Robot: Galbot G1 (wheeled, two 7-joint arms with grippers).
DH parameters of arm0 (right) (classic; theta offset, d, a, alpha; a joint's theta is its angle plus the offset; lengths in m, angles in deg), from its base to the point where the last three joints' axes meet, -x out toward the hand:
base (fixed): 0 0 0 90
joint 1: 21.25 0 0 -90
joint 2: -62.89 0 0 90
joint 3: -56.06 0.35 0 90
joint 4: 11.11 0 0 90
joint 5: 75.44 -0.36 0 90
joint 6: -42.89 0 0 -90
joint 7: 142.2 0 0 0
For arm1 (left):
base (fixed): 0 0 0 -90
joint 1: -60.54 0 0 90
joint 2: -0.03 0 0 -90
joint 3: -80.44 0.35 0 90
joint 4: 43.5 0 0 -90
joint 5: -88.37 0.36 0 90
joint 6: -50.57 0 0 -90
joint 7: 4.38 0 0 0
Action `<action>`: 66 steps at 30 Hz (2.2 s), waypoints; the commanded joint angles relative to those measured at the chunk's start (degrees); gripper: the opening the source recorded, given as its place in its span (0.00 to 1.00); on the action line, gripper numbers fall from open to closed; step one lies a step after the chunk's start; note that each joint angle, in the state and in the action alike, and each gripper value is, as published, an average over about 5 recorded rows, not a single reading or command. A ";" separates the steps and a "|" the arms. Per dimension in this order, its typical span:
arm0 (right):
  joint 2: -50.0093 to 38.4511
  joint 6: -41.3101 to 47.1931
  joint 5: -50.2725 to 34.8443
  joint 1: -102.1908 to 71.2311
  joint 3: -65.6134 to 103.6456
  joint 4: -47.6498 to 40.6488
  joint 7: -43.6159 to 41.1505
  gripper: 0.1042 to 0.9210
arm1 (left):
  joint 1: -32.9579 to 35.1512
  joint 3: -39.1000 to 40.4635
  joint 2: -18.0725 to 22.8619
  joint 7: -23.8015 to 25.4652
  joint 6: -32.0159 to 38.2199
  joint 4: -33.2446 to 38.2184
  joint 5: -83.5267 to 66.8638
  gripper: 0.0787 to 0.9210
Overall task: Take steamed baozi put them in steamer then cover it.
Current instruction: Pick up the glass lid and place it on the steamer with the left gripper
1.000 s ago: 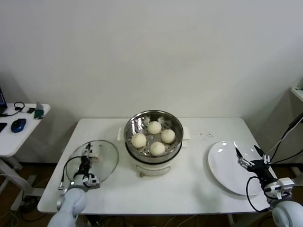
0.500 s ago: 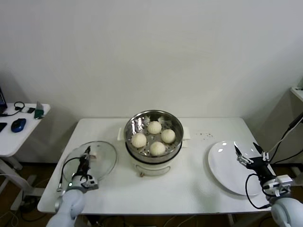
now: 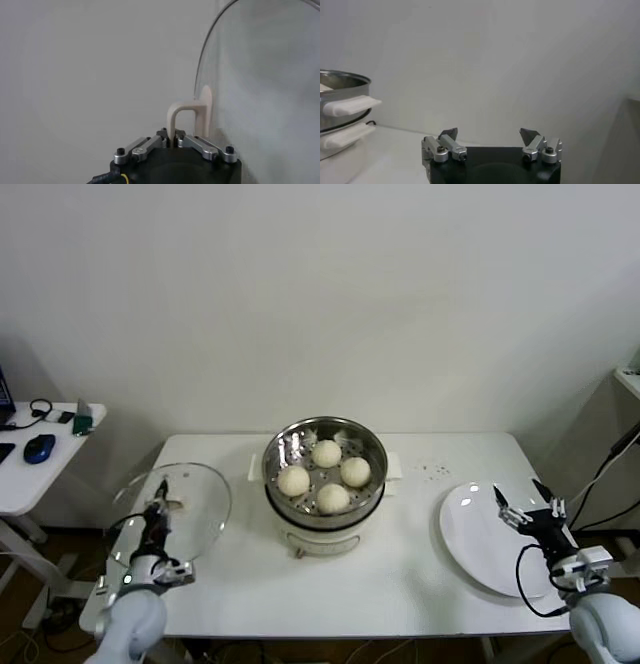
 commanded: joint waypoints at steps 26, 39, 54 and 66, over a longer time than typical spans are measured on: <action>0.02 1.13 4.89 10.23 -8.25 -5.95 0.75 0.88 | -25.92 37.87 -10.84 25.26 -31.39 24.49 1.12 0.09; 0.37 -0.38 5.51 5.49 -2.11 -6.38 -0.58 0.88 | -31.28 44.86 9.18 28.36 -31.39 10.45 9.01 0.09; 1.38 -1.87 6.45 3.18 0.79 -7.28 -1.79 0.88 | -31.12 44.86 13.36 25.04 -31.39 2.49 6.77 0.09; 1.53 -2.12 6.63 3.60 0.58 -7.59 -2.11 0.88 | -31.45 45.49 11.32 25.48 -31.39 1.47 5.76 0.09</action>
